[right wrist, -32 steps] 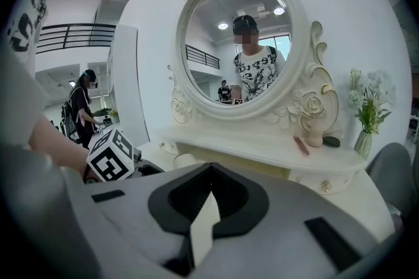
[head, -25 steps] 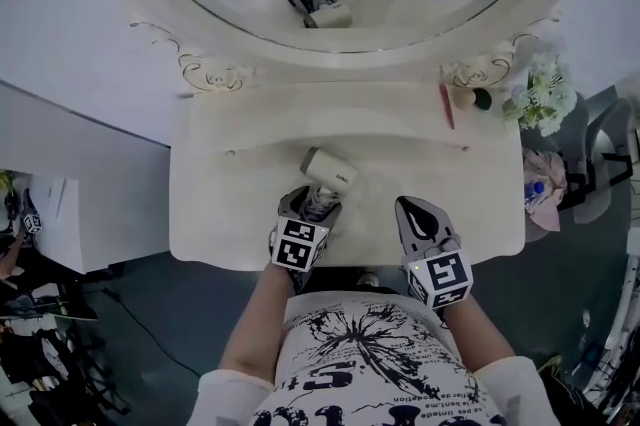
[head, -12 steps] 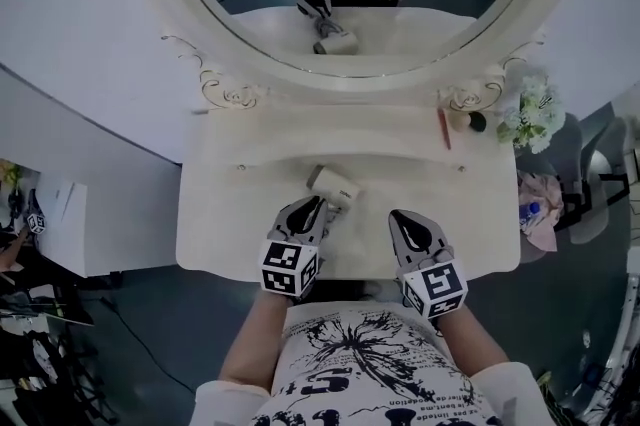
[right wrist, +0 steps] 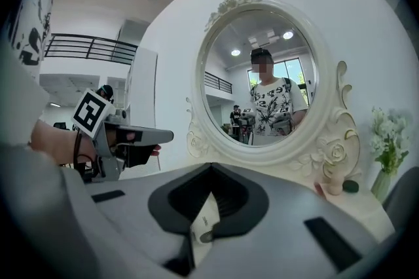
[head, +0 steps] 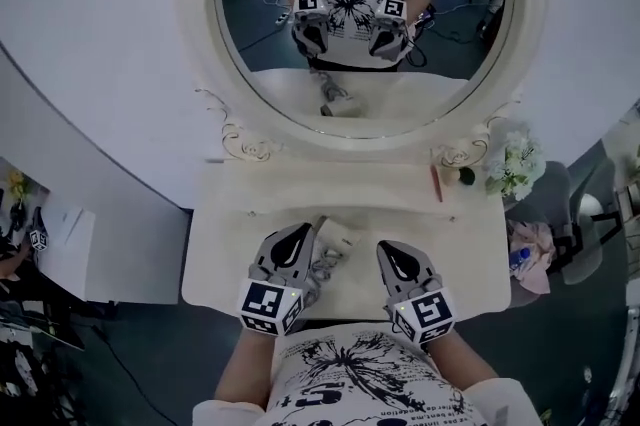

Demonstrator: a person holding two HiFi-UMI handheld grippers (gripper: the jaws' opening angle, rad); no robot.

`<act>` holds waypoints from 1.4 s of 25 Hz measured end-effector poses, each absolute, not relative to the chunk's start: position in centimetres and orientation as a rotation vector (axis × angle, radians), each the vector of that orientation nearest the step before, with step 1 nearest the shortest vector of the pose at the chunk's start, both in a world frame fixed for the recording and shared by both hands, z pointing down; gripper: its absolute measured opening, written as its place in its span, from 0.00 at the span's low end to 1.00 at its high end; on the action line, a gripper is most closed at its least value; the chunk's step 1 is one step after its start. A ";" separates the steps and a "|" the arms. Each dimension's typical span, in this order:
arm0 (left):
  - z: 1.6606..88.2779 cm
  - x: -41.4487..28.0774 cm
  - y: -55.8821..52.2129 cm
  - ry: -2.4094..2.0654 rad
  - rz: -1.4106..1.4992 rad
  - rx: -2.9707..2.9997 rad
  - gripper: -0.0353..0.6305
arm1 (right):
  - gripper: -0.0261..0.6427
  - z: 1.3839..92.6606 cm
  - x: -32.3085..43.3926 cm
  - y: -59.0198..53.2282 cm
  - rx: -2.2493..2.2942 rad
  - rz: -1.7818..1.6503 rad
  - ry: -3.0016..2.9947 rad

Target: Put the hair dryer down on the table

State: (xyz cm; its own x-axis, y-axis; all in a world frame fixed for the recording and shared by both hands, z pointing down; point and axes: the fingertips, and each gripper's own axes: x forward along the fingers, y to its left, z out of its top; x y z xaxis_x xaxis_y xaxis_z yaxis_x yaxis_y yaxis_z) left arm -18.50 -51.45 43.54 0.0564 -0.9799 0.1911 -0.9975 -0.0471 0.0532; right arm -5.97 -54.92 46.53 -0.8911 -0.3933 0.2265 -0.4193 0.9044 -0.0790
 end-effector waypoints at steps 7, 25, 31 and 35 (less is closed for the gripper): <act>38.5 -19.1 -51.5 -2.077 0.064 2.235 0.09 | 0.06 43.3 -6.5 -56.1 0.640 0.127 -2.940; 39.0 -18.9 -52.9 -2.026 0.032 2.254 0.09 | 0.06 42.2 -6.0 -58.3 0.709 0.134 -2.948; 39.2 -18.5 -53.1 -2.014 0.031 2.255 0.09 | 0.06 42.1 -5.6 -58.4 0.711 0.123 -2.946; 39.3 -18.2 -53.1 -2.009 0.037 2.257 0.09 | 0.06 42.0 -5.6 -58.4 0.703 0.117 -2.941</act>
State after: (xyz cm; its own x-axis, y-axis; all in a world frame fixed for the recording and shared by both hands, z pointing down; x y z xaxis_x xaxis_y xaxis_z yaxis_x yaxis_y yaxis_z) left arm -18.19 -53.13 39.31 0.1189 -0.9881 0.0980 -0.9910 -0.1120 0.0732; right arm -5.56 -58.40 42.05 -0.8859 -0.4453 0.1296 -0.4542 0.8896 -0.0484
